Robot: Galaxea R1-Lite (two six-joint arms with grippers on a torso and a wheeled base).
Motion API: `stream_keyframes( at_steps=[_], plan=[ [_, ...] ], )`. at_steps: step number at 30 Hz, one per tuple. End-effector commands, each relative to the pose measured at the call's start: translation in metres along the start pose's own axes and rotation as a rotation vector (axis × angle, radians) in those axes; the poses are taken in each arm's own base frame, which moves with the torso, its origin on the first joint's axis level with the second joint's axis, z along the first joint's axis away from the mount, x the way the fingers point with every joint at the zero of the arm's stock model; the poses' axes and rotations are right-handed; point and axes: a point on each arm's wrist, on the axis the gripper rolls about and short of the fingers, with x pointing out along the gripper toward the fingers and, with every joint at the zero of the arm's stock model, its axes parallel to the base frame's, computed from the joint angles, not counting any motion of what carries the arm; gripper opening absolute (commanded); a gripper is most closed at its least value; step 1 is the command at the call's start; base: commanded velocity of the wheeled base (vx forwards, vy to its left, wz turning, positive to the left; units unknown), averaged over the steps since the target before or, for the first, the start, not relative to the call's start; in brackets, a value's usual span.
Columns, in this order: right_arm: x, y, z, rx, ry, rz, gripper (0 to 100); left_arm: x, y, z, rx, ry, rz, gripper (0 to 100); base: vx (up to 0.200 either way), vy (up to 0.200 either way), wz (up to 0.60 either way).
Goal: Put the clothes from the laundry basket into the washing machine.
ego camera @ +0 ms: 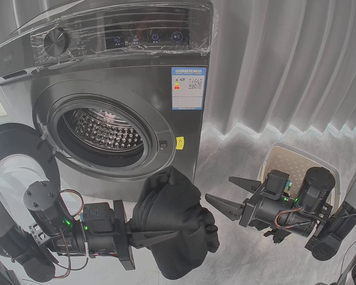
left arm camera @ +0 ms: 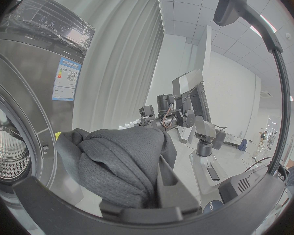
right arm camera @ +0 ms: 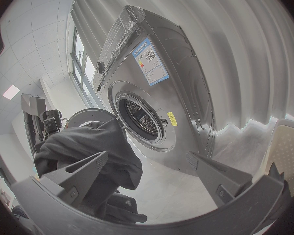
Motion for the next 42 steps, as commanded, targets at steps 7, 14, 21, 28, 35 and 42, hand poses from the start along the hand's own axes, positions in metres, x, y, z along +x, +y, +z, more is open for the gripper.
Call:
stream_keyframes(
  at_steps=[7,14,21,28,35,42],
  plan=[
    [-0.025,0.0,0.023,-0.146,-0.078,-0.026,100,-0.005,0.001,0.011,0.006,-0.033,0.1,0,0.0,0.0,0.0],
    [-0.047,0.008,0.036,-0.18,-0.131,-0.036,100,-0.006,0.004,0.022,-0.019,-0.078,0.317,0,0.0,0.0,0.0],
    [-0.048,0.007,0.036,-0.182,-0.132,-0.042,100,-0.005,-0.002,0.025,-0.015,-0.084,0.366,0,0.0,0.0,0.0],
    [-0.048,0.006,0.036,-0.177,-0.131,-0.044,100,0.001,-0.015,0.022,-0.062,-0.075,0.558,0,0.0,0.0,0.0],
    [-0.049,0.006,0.037,-0.178,-0.134,-0.043,100,0.005,-0.01,0.017,-0.077,-0.056,0.574,0,0.0,0.0,0.0],
    [-0.048,0.006,0.036,-0.175,-0.129,-0.042,100,0.004,-0.014,0.018,-0.066,-0.057,0.565,0,0.0,0.0,0.0]
  ],
)
